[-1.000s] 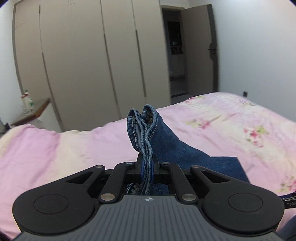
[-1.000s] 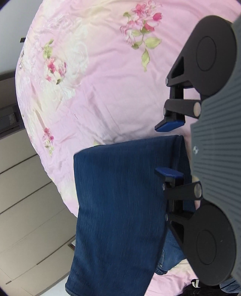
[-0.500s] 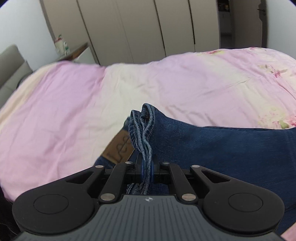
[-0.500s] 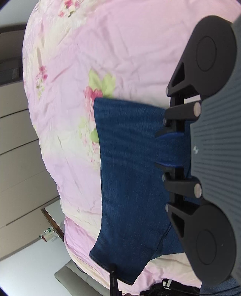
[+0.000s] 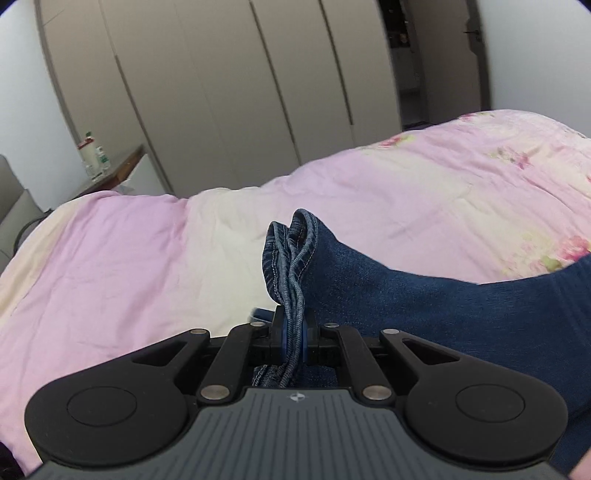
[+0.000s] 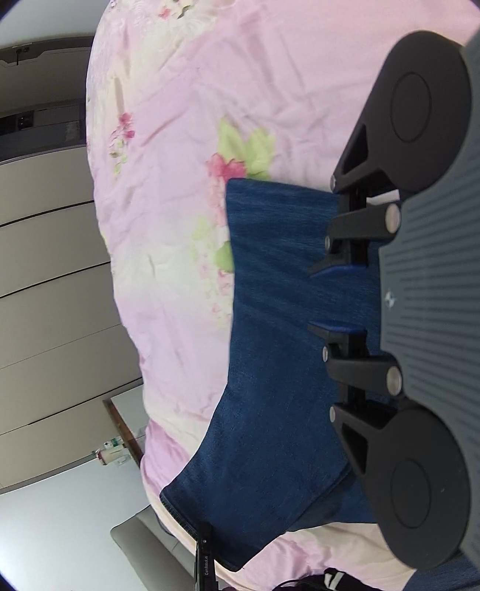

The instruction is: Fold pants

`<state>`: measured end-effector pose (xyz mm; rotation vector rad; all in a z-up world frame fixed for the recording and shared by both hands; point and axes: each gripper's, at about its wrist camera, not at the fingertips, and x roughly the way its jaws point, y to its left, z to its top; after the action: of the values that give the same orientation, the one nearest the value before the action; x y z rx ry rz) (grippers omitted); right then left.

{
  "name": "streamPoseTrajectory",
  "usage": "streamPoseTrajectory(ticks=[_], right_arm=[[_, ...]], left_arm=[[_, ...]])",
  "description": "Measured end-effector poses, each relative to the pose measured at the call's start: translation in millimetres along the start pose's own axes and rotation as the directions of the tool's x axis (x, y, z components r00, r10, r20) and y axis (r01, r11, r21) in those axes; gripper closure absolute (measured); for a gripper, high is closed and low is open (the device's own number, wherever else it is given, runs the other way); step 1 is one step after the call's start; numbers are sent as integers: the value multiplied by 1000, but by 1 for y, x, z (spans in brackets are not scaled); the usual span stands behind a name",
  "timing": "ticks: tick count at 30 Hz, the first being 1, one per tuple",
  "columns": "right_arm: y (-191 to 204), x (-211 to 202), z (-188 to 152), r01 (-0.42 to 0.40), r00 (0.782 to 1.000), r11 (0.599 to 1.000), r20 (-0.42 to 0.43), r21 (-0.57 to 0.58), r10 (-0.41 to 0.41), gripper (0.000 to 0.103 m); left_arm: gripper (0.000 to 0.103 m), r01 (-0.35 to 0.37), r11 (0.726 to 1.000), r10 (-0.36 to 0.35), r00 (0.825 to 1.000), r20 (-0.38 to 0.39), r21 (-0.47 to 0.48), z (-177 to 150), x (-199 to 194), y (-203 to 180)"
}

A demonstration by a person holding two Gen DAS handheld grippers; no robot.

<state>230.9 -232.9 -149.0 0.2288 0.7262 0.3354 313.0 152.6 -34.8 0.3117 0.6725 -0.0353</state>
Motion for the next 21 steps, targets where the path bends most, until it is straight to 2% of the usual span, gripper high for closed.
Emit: streamPoseTrajectory(ticks=[2,5,9,13,15,16,19,21], right_arm=[[1,12,9,21,1000,1000,0,-13,-21,82],[0,31,19,49,999,999,-12,-11,-49,82],[-5,55,30,98,995,995,-17,-29,-99,82],[-17,77,37,153,988,987,-2,-48,-153,86],[-23,89,37,180,983,981,-8,-65,-181,92],[-27,96,36,198,980,978,-17,-70,-199,103],[-41,106,33,193,980,980,-31,-43,-195,103],[-44,108,33,188,981,982,-34,-33,-189,103]], left_arm=[[96,-20,999,18,999,-43,-38,-4,22,10],[96,-26,998,19,991,-131,-56,-27,63,15],[94,-26,995,8,982,-190,-96,-54,95,19],[93,-9,996,-9,978,-209,-86,-68,109,19],[93,-6,996,-13,977,-215,-88,-69,112,19],[93,-3,996,-17,976,-218,-91,-69,114,20],[91,-3,996,-17,973,-229,-84,-70,116,19],[85,-21,997,3,971,-238,-73,-68,116,16]])
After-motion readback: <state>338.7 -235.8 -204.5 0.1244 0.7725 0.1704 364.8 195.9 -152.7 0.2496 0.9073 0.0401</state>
